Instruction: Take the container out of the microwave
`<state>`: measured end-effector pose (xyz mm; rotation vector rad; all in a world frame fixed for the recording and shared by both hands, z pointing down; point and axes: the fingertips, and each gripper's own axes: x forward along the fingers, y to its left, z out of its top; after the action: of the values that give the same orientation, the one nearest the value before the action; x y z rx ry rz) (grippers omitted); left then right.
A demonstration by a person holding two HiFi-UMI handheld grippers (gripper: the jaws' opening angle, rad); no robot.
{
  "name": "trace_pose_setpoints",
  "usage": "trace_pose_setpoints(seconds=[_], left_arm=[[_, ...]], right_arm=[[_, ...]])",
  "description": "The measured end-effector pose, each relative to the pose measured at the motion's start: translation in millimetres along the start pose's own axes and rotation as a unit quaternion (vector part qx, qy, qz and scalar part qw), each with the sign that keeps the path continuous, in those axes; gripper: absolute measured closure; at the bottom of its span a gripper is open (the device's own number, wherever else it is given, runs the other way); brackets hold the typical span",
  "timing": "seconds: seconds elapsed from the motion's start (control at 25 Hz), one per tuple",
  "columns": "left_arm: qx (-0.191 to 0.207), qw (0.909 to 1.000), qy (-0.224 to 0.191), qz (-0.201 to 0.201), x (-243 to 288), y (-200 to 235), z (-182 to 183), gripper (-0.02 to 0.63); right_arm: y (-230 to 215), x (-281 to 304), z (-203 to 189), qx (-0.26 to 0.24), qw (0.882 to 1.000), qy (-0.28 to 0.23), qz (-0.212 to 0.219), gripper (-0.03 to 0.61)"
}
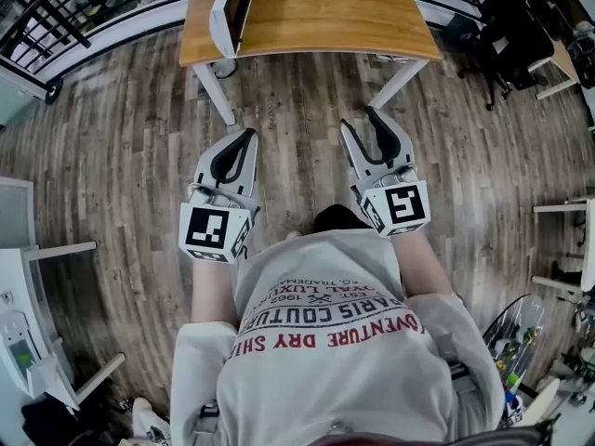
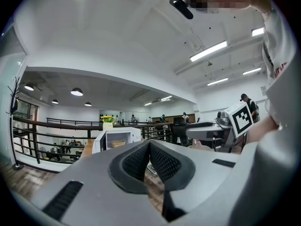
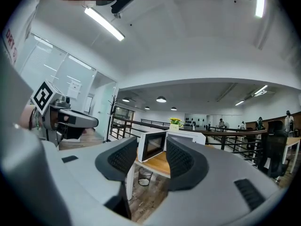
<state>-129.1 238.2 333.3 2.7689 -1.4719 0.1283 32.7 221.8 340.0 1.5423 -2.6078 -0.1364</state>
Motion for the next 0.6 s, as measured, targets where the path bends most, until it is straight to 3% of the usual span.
trace_pose_setpoints(seconds=[0.28,0.6], left_arm=[[0.001,0.9999,0.014,0.007,28.6,3.1,-11.6,0.597],[0.008,0.9984,0.031,0.046,90.9,34.1,-14.1,0.597]], right_arm=[[-20.1,23.1,-16.7,0.007,1.0,0.008,0.023,0.388],[-63.9,96.1,-24.1,0.022,0.998,-0.004,0.064,0.388]])
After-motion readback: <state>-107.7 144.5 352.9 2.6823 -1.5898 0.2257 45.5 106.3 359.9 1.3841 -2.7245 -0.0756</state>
